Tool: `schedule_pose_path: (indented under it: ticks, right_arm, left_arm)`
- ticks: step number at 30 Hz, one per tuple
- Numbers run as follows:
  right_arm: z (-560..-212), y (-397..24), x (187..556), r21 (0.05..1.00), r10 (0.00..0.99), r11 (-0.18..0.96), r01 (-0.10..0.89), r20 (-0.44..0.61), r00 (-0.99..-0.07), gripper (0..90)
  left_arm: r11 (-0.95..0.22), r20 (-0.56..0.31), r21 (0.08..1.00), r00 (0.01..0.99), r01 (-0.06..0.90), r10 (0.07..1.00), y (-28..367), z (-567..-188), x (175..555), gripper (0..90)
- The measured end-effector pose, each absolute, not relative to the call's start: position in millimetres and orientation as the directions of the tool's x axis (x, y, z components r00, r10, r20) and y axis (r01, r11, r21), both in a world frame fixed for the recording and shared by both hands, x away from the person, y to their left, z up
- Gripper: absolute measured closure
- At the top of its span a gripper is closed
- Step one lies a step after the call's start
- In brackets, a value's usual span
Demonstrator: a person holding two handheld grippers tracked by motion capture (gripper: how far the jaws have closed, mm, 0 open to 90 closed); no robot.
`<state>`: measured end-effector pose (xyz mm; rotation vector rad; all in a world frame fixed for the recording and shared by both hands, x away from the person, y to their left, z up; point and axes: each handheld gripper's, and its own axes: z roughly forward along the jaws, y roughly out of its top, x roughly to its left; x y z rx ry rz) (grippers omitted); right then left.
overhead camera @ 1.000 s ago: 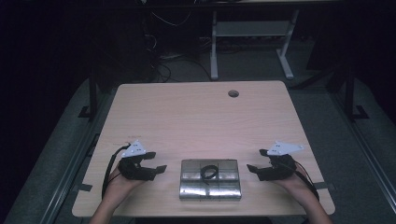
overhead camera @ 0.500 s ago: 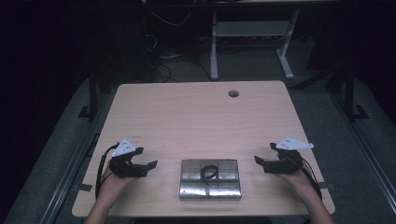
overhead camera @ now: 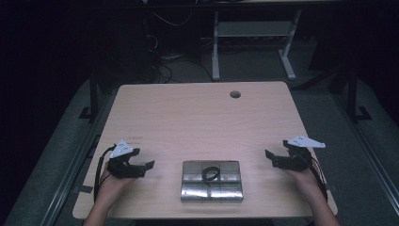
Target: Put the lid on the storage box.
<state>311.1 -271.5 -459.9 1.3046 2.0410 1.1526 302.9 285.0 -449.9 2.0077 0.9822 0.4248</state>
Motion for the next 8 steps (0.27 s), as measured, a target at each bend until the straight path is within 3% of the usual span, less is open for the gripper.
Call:
schedule_pose_path:
  ticks: [8]
  right_arm:
    - [-460.7,-272.9,311.8,0.835,0.896,0.204,0.512,0.052,-0.442,14.0]
  left_arm:
    - [-0.342,-0.055,0.8,0.629,0.492,0.776,285.1,-450.7,304.1,16.0]
